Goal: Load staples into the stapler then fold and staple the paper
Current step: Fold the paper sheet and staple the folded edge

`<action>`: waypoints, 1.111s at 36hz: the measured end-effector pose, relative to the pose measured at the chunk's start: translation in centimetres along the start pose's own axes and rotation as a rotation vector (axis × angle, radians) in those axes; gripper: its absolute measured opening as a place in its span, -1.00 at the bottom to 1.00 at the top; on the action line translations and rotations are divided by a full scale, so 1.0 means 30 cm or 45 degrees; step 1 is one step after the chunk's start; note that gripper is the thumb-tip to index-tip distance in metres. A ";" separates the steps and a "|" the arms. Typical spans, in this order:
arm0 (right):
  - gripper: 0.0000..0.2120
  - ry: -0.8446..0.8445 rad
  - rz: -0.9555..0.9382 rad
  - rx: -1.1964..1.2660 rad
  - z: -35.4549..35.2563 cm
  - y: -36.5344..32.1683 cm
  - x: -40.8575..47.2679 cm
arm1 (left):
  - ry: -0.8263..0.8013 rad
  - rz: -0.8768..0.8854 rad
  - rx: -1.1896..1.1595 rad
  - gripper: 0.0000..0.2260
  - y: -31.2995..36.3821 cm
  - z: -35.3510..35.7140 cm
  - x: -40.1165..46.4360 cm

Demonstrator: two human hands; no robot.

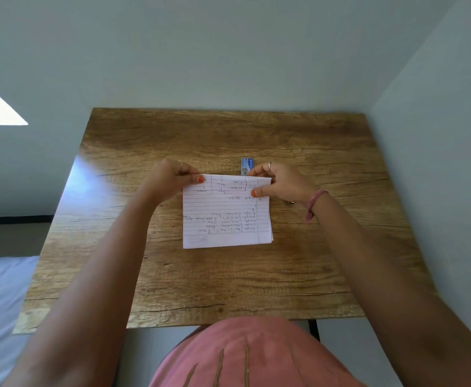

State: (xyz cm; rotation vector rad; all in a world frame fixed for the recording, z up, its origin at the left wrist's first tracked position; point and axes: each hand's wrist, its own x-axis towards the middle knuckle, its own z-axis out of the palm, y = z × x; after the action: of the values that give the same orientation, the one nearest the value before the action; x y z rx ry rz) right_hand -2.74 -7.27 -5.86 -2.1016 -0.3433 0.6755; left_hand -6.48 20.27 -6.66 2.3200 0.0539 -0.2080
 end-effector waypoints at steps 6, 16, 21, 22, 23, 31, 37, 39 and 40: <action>-0.72 -0.036 -0.138 -0.419 0.024 -0.102 0.027 | 0.010 0.050 0.010 -0.89 0.033 0.017 0.005; -0.68 -0.112 -0.253 -0.800 0.057 -0.226 0.093 | -0.003 0.058 0.057 -0.85 0.066 0.003 -0.007; -0.78 -0.179 -0.276 -0.630 0.068 -0.267 0.112 | -0.012 0.070 0.082 -0.86 0.088 0.004 -0.014; -0.80 -0.197 -0.271 -0.620 0.063 -0.268 0.116 | -0.020 0.067 0.061 -0.88 0.086 0.002 -0.015; -0.81 -0.210 -0.264 -0.617 0.058 -0.268 0.117 | -0.029 0.057 0.041 -0.89 0.084 -0.001 -0.015; -0.78 -0.240 -0.218 -0.596 0.045 -0.255 0.098 | -0.080 0.028 -0.019 -0.94 0.086 -0.006 -0.016; -0.78 -0.247 -0.209 -0.593 0.041 -0.256 0.086 | -0.066 0.024 0.017 -0.88 0.087 0.003 -0.011; -0.77 -0.241 -0.208 -0.574 0.042 -0.255 0.086 | -0.073 0.022 0.015 -0.88 0.085 0.004 -0.009; -0.77 -0.243 -0.208 -0.568 0.043 -0.254 0.086 | -0.076 0.025 0.017 -0.87 0.085 0.004 -0.008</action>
State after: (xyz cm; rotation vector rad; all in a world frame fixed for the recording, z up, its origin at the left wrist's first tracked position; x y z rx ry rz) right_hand -1.37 -0.80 -1.13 -2.3944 -0.8273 0.7548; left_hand -6.48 18.45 -4.87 2.3253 -0.0006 -0.2685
